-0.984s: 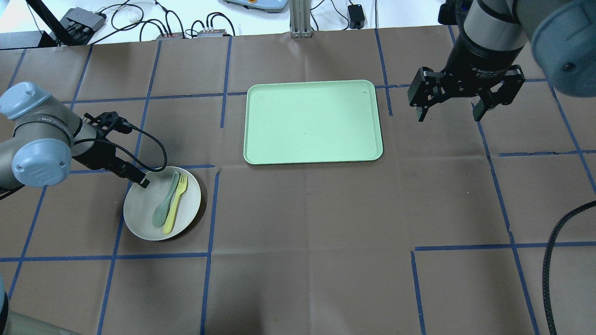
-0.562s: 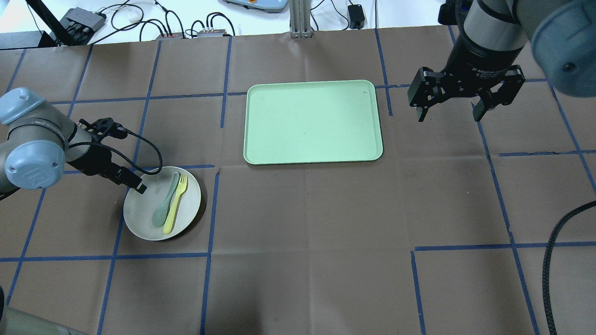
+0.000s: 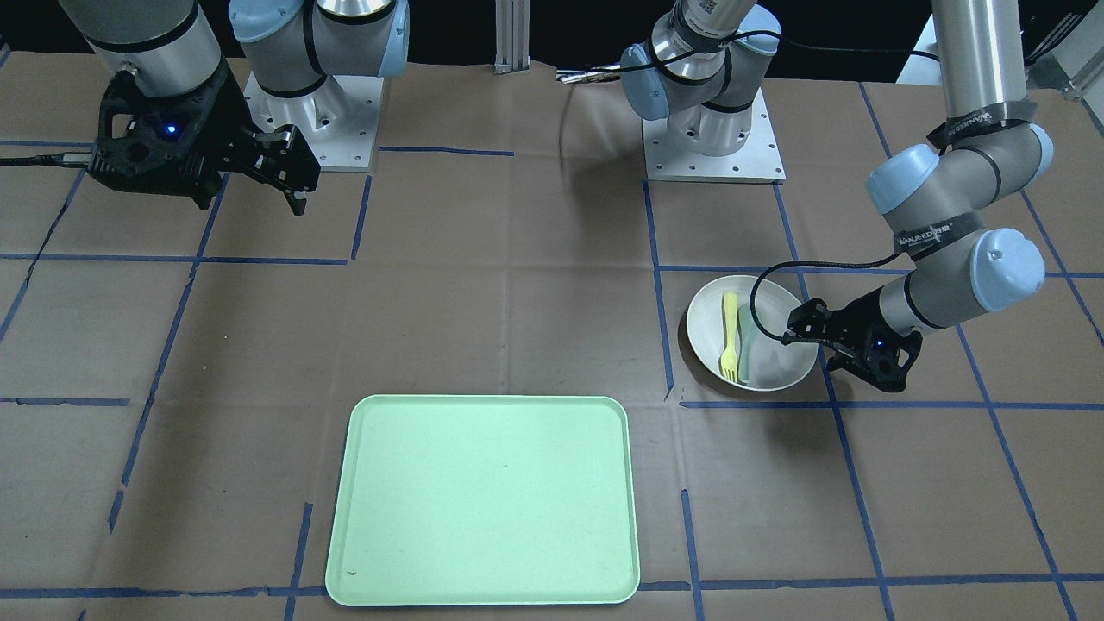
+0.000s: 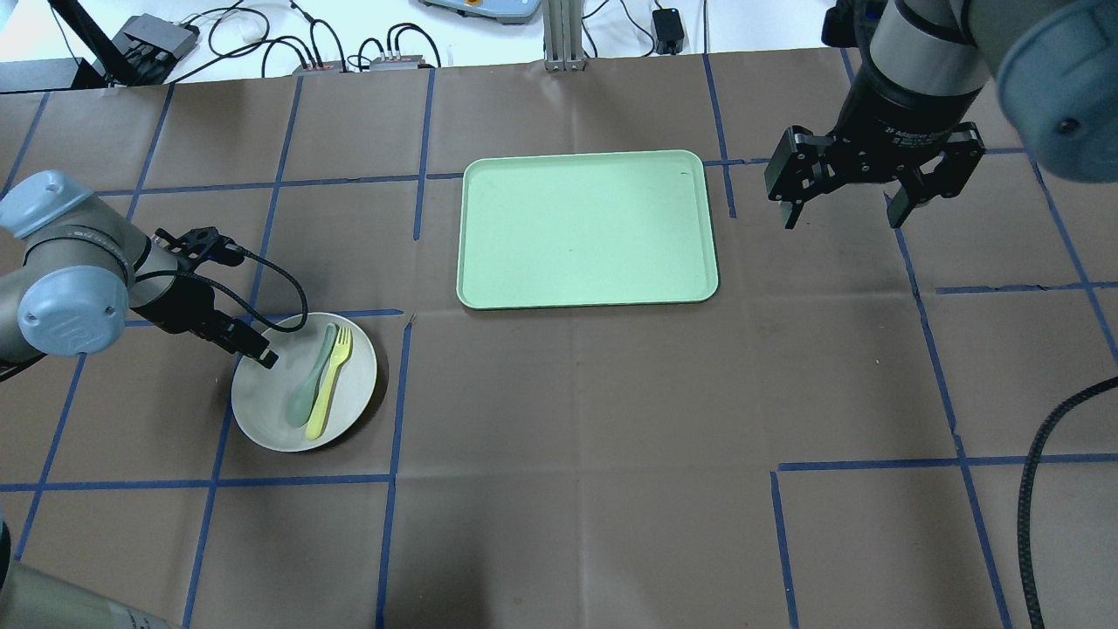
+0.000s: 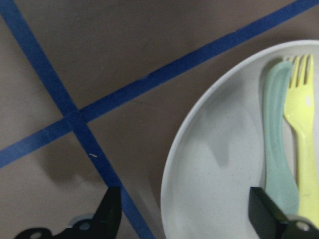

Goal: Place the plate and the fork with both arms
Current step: 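Close the left gripper on the plate rim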

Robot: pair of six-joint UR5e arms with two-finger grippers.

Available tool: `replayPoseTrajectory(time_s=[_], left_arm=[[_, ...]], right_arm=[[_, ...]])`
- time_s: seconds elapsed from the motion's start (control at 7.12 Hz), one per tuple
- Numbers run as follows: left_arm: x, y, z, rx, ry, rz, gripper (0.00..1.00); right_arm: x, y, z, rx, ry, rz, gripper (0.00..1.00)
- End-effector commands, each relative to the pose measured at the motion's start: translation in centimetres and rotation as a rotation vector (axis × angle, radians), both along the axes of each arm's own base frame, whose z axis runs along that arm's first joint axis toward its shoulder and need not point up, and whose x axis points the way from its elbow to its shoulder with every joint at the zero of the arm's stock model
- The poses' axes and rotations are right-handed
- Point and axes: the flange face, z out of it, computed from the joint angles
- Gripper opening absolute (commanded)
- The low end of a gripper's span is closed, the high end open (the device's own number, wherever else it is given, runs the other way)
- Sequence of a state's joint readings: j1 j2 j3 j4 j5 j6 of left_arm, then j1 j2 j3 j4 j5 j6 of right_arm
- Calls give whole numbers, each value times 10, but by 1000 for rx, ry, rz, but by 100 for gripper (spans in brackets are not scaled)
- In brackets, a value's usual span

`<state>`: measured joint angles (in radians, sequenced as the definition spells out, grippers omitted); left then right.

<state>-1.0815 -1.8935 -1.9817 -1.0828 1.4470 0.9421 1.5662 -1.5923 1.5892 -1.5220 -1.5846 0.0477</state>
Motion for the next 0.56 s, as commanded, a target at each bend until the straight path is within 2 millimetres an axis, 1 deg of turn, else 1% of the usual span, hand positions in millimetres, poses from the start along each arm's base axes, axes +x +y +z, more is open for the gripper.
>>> replayPoseTrajectory(time_s=[0.0, 0.14, 0.28, 0.42], left_arm=[[1, 0, -1, 3, -1, 6, 64], [2, -1, -1, 3, -4, 5, 54], [2, -1, 0, 2, -6, 3, 48], [3, -2, 0, -1, -9, 2, 44]], right_arm=[[0, 0, 0, 0, 0, 0, 100], [0, 0, 0, 0, 0, 0, 100], [0, 0, 0, 0, 0, -1, 100], [0, 0, 0, -1, 0, 0, 100]])
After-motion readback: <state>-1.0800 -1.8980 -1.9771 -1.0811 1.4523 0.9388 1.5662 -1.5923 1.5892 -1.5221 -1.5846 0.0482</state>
